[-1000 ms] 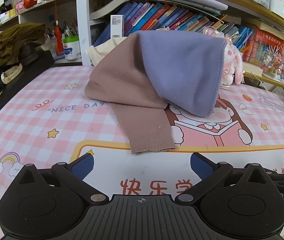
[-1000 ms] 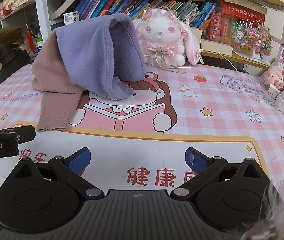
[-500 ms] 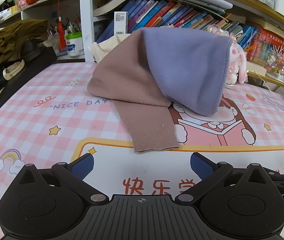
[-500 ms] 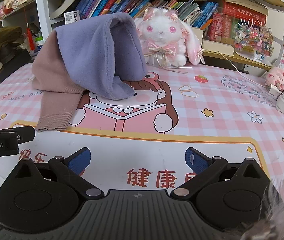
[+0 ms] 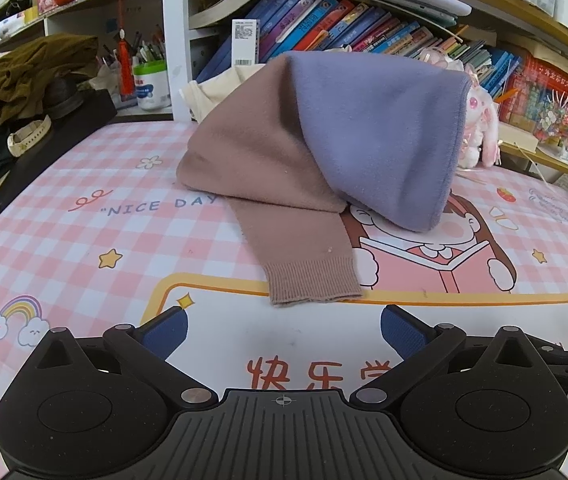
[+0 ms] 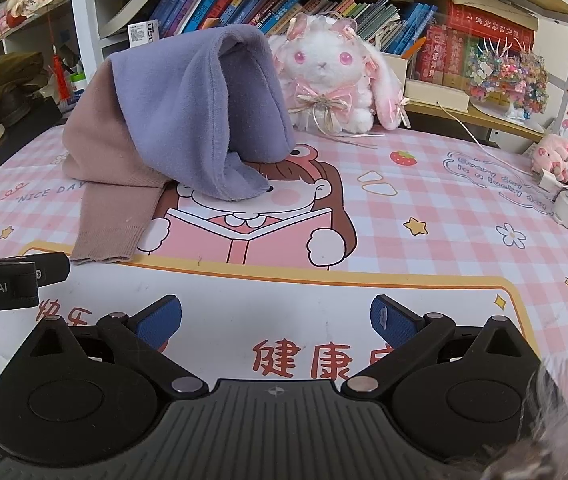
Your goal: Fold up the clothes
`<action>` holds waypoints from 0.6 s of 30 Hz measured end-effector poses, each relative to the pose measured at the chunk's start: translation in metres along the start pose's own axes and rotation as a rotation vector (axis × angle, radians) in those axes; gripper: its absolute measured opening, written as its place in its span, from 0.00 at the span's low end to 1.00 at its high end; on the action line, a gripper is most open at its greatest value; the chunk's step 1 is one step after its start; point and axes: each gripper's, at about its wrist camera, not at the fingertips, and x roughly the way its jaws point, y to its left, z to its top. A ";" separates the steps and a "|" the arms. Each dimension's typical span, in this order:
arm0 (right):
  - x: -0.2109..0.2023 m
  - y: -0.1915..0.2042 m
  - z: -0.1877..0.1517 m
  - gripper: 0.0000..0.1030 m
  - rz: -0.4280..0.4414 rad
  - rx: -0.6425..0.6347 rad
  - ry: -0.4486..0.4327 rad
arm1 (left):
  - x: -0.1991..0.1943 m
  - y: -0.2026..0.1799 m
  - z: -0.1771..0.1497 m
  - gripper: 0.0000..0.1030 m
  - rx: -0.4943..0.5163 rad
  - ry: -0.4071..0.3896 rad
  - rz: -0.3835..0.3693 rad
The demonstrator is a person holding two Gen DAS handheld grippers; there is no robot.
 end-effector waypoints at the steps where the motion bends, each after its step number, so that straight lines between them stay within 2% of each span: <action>1: 0.000 0.000 0.000 0.99 0.000 0.000 0.001 | 0.000 0.000 0.000 1.00 0.000 0.002 0.002; 18: 0.003 0.001 0.000 0.99 0.007 -0.002 0.015 | 0.002 0.000 0.000 1.00 -0.004 0.013 0.007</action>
